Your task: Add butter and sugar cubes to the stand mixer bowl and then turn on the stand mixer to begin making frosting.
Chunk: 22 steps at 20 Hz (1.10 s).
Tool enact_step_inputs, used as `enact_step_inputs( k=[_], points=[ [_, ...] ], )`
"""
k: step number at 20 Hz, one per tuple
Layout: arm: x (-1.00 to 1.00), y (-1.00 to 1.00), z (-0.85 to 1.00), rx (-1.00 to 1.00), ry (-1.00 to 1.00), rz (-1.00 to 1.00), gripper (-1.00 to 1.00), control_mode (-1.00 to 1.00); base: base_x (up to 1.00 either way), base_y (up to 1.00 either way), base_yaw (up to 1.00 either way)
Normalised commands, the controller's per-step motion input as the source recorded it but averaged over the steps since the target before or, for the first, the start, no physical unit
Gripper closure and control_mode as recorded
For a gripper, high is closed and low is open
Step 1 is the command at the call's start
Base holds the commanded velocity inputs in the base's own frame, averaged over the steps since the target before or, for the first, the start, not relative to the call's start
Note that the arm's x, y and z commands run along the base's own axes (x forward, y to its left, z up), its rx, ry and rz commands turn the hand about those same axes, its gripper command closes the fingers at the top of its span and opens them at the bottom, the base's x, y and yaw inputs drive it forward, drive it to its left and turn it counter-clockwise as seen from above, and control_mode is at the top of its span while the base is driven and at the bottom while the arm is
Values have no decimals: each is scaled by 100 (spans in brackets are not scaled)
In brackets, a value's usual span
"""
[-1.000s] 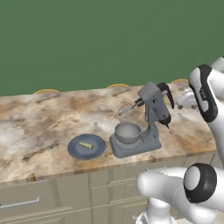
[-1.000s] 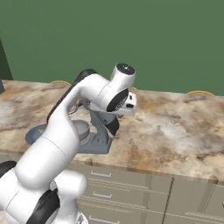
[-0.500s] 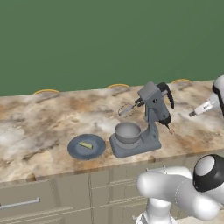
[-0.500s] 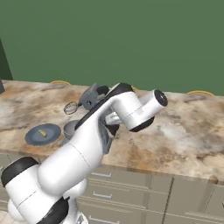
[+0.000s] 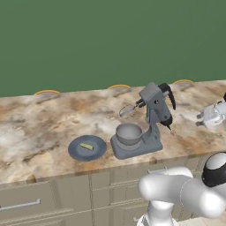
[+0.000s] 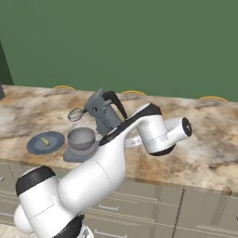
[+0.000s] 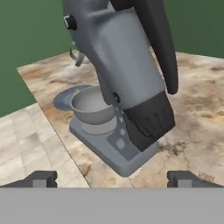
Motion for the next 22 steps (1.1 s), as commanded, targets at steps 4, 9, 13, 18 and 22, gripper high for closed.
enact_step_inputs(
  k=[4,9,13,18,22],
  points=[
    [12,-24,-28,0,-16,21,-100,-100,0,0,0],
    [30,-1,-41,0,-14,20,-100,-100,0,0,0],
    [64,0,-47,0,-2,16,-100,-100,0,0,0],
    [47,0,-35,0,-5,11,-100,-100,0,0,0],
    [35,0,-30,0,-6,5,-100,-100,0,0,0]
  ],
)
